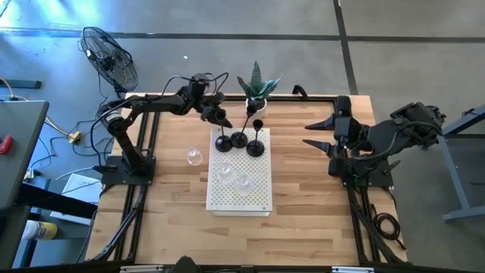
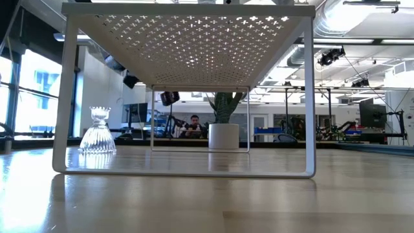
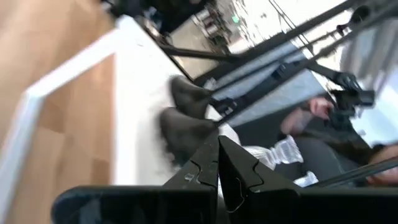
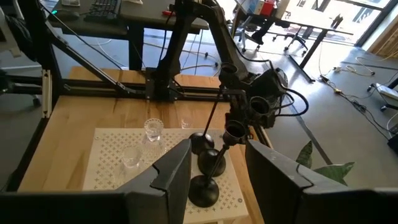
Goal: Pick & Place candle stick holders
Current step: Put the black candle holder on the shelf
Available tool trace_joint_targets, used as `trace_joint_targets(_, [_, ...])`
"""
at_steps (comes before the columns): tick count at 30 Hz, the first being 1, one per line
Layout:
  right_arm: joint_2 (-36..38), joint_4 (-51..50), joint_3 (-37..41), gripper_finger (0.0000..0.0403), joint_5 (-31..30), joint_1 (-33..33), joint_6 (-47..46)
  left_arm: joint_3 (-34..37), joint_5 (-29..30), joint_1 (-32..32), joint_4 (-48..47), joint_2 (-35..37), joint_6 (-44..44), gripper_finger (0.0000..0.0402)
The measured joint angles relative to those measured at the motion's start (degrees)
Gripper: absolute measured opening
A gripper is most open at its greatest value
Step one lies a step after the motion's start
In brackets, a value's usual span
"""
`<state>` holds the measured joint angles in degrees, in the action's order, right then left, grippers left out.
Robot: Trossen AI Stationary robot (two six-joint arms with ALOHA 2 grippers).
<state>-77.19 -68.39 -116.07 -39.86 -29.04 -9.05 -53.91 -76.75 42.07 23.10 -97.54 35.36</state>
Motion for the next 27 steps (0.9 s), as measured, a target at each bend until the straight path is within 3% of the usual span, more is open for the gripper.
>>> trace_joint_targets(12, [0.0, 0.0, 0.0, 0.0144, 0.0, 0.0, 0.3, -0.3, 0.9, 0.7, -10.3, 0.0, -7.4, 0.0])
trace_joint_targets(16, [0.0, -0.8, 0.0, 0.0144, 0.0, 0.0, 0.4, -3.5, 2.5, -0.9, -18.8, 0.7, -13.6, 0.0])
trace_joint_targets(20, [0.0, -1.5, 0.0, 0.0144, 0.0, 0.0, 0.0, -9.6, 10.0, -1.8, -38.7, 1.0, -26.1, 0.0])
trace_joint_targets(24, [0.0, -1.6, 0.0, 0.0144, 0.6, 0.0, 0.0, -17.9, 24.7, -2.5, -64.1, 1.2, -43.1, 0.0])
trace_joint_targets(27, [0.0, -1.7, 0.0, 0.0144, 0.7, 0.0, 0.0, -22.2, 29.7, -3.1, -73.2, 1.2, -48.1, 0.0])
